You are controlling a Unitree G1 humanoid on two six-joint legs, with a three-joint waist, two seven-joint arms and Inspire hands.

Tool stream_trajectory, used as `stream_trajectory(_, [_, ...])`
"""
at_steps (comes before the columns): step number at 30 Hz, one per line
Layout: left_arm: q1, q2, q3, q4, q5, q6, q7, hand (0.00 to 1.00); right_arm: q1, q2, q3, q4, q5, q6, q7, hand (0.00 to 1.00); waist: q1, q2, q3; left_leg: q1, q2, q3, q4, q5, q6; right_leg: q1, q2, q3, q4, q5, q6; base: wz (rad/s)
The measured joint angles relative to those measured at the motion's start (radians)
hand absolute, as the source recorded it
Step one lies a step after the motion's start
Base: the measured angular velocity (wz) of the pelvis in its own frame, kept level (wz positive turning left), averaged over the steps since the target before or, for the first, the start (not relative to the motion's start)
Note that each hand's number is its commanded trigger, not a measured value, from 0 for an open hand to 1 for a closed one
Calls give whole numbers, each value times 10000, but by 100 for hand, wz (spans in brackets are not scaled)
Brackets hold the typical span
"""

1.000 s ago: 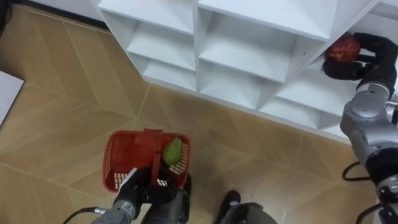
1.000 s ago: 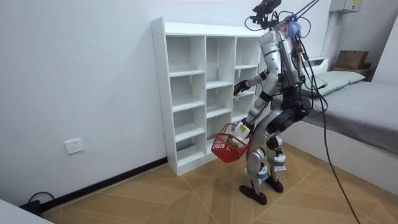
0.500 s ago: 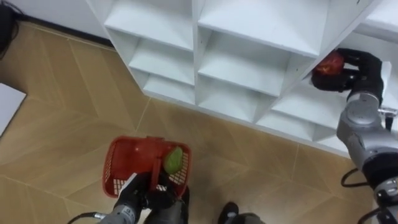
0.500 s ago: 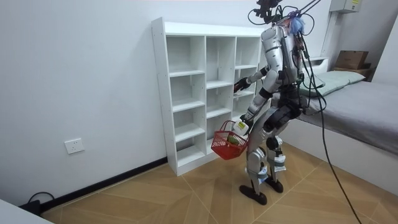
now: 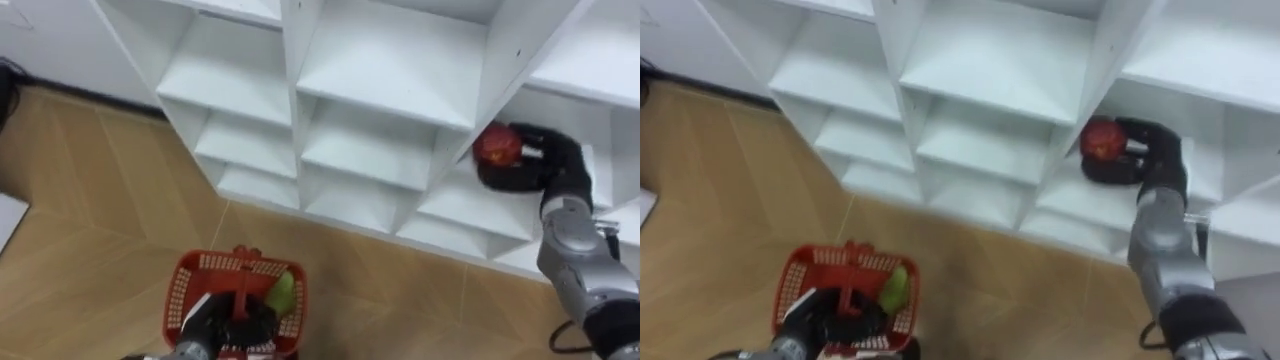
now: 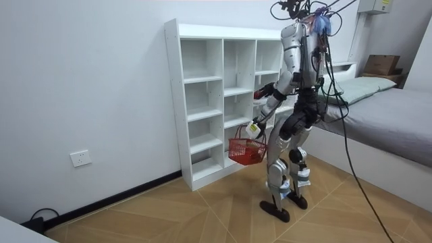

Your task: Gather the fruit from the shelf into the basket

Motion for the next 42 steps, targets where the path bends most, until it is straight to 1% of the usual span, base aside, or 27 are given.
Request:
stream_trajectory(1, [33,0,0,-103,7,0,3,100,379,139,5,-326,50,2,136,100,-159,0,-6,287,9,46,-146,4,-7,280,32,1,-166,33,10,-9])
stream_trajectory(2, [42,-5,0,-153,5,0,8,100,573,195,6,-462,53,2,193,100,-220,-8,-13,419,13,91,-176,4,-6,425,38,3,-235,39,19,-8])
stream_trajectory(3, [44,-13,1,-211,5,-3,19,100,955,273,25,-707,38,3,320,100,-327,-41,-48,678,9,169,-222,4,-6,686,45,63,-330,47,36,-21])
stream_trajectory(4, [44,-5,3,-222,1,-3,31,100,1229,359,41,-813,29,4,509,100,-384,-100,-113,983,23,359,-336,4,-6,894,70,235,-435,63,63,-33])
stream_trajectory(5, [46,-5,14,-219,2,-5,33,100,1350,391,41,-885,15,11,587,100,-381,-125,-139,1144,28,447,-407,4,-6,979,77,336,-453,68,69,-48])
stream_trajectory(6, [61,-7,53,-215,12,-16,32,100,1638,397,40,-1170,-2,14,754,100,-390,-153,-168,1443,24,555,-563,4,-6,1153,88,501,-506,79,87,-44])
stream_trajectory(7, [94,-5,65,-218,6,-16,32,100,1985,387,35,-1478,-2,13,905,100,-470,-163,-179,1788,29,664,-760,4,-6,1413,132,601,-657,117,111,-38])
stream_trajectory(8, [114,-4,69,-220,-2,-16,32,100,2151,391,36,-1599,-6,13,974,100,-492,-176,-190,1955,33,673,-869,2,-8,1544,171,661,-762,135,123,-32])
stream_trajectory(10, [148,-129,224,-233,11,-16,64,100,2814,480,47,-2154,-447,19,1199,100,-513,-239,-233,2461,64,682,-1197,-11,-31,1878,322,934,-1089,257,149,-33])
stream_trajectory(11, [146,-152,253,-241,11,-18,65,100,2962,526,47,-2322,-517,19,1265,100,-518,-254,-250,2533,81,695,-1243,-27,-58,1932,354,984,-1148,290,147,-29])
stream_trajectory(12, [145,-154,283,-293,1,-20,96,100,3183,668,49,-2597,-644,19,1414,100,-592,-280,-266,2642,107,718,-1302,-51,-98,2059,393,1011,-1203,326,141,-16])
stream_trajectory(13, [128,-183,277,-318,0,-21,134,100,3334,751,91,-2797,-802,18,1605,100,-713,-280,-266,2712,121,768,-1324,-53,-100,2192,431,1029,-1339,401,156,-14])
stream_trajectory(15, [92,-270,269,-342,-5,-22,227,100,3384,813,157,-2852,-917,19,1869,100,-731,-270,-261,2806,139,902,-1366,-55,-97,2237,480,1210,-1400,478,178,-17])
stream_trajectory(17, [90,-314,256,-408,-22,-21,248,100,3481,832,181,-2889,-1029,20,2079,100,-873,-233,-240,2864,148,910,-1385,-59,-91,2363,531,1280,-1522,563,208,-6])
stream_trajectory(19, [24,-291,259,-462,-135,-22,248,100,3500,933,345,-2897,-1973,21,2235,100,-947,-172,-208,2912,180,916,-1406,-69,-85,2433,576,1324,-1660,665,207,-5])
stream_trajectory(20, [-15,-290,249,-465,-142,-22,247,100,3509,960,398,-2898,-2171,21,2269,100,-958,-159,-199,2917,186,920,-1406,-71,-85,2438,581,1324,-1655,685,204,-10])
stream_trajectory(22, [-164,-328,152,-468,-182,-22,228,100,3585,1113,666,-2893,-2455,49,2474,100,-949,-89,-151,2996,198,942,-1406,-93,-91,2480,591,1332,-1652,702,195,-7])
stream_trajectory(25, [-201,-447,151,-468,-180,-22,223,100,3604,1154,1201,-2886,-2431,142,2721,100,-909,-25,-126,3061,211,958,-1409,-132,-109,2497,665,1506,-1654,699,191,-11])
stream_trajectory(29, [-202,-466,150,-467,-181,-22,118,100,3657,1268,1526,-2877,-2437,244,3043,100,-874,-28,-122,3026,262,1064,-1405,-154,-135,2446,723,1583,-1665,707,177,-7])
stream_trajectory(33, [-422,-569,114,-466,-143,-21,20,100,3629,1319,1811,-2865,-2793,247,3322,100,-850,-26,-122,2684,294,1035,-1334,-154,-137,2156,725,1545,-1694,748,145,1])
stream_trajectory(34, [-506,-555,-29,-459,-84,-22,17,100,3614,1377,1878,-2783,-2981,245,3366,100,-839,-22,-121,2688,294,1033,-1335,-155,-138,2167,725,1546,-1700,750,143,3])
stream_trajectory(35, [-557,-554,-64,-454,-80,-22,-3,100,3560,1416,1915,-2688,-3067,239,3378,100,-841,-15,-117,2688,295,1032,-1336,-155,-138,2171,725,1545,-1705,750,143,0])
stream_trajectory(36, [-678,-566,-121,-427,-91,-24,-21,100,3381,1530,1973,-2438,-3307,242,3397,100,-831,23,-91,2671,299,1034,-1337,-156,-139,2162,723,1510,-1706,750,143,3])
stream_trajectory(37, [-863,-570,-223,-344,-101,-24,-75,100,3156,1620,1984,-2187,-3657,243,3431,100,-865,92,-45,2637,297,1027,-1336,-156,-139,2146,727,1436,-1709,751,145,4])
stream_trajectory(38, [-971,-579,-262,-270,-100,-23,-142,100,3049,1655,1982,-2073,-3824,243,3438,100,-880,127,-23,2613,293,1024,-1335,-156,-139,2131,728,1419,-1709,752,146,5])
stream_trajectory(40, [-1212,-570,-432,-191,-94,-24,-189,100,2698,1771,1988,-1710,-4165,245,3469,100,-876,232,-23,2414,293,1006,-1315,-155,-138,1921,708,1398,-1657,754,143,0])
stream_trajectory(42, [-1223,-577,-466,-120,-87,-26,-311,100,2485,1866,1988,-1403,-4442,245,3524,100,-879,291,-30,2313,293,1037,-1308,-155,-138,1812,709,1399,-1651,757,137,0])
